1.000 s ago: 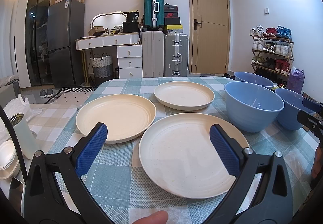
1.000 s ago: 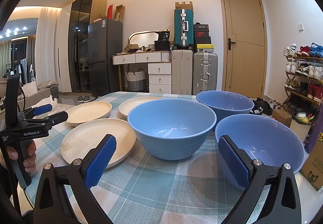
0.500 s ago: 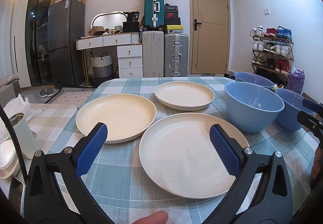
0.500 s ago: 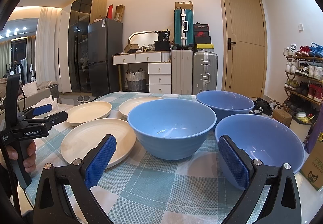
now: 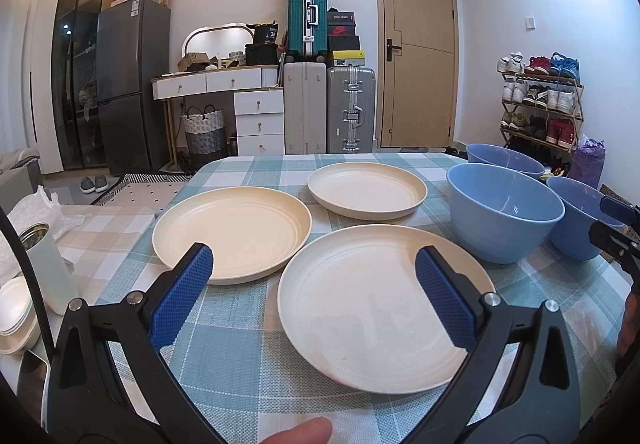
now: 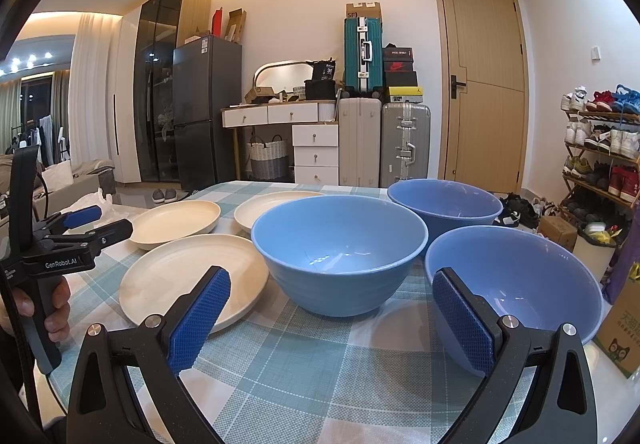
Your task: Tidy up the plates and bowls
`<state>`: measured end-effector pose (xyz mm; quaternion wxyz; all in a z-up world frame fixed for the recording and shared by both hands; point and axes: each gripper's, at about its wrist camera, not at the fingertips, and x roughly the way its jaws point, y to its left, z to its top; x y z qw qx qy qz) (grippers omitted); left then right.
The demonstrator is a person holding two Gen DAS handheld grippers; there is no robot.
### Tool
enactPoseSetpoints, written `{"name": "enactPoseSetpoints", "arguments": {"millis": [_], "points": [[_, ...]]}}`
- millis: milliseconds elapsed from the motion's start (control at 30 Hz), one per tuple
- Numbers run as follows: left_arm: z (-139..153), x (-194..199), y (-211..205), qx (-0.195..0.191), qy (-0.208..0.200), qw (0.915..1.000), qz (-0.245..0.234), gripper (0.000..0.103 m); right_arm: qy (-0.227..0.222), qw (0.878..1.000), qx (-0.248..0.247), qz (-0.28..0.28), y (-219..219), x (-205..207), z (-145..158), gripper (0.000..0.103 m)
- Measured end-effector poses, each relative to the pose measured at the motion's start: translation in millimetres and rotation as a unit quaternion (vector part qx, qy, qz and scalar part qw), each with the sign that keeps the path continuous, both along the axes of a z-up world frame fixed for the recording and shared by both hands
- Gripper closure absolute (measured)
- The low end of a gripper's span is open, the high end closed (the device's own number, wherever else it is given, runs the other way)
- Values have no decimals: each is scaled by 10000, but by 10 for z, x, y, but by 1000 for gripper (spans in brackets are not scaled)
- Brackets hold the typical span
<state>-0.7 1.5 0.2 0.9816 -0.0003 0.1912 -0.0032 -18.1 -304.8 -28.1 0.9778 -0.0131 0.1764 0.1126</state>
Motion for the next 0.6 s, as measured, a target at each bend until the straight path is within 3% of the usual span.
{"name": "enactPoseSetpoints", "arguments": {"millis": [600], "points": [[39, 25, 85, -50, 42, 10000, 63, 2, 160, 9998, -100, -10, 42, 26, -14, 0]]}}
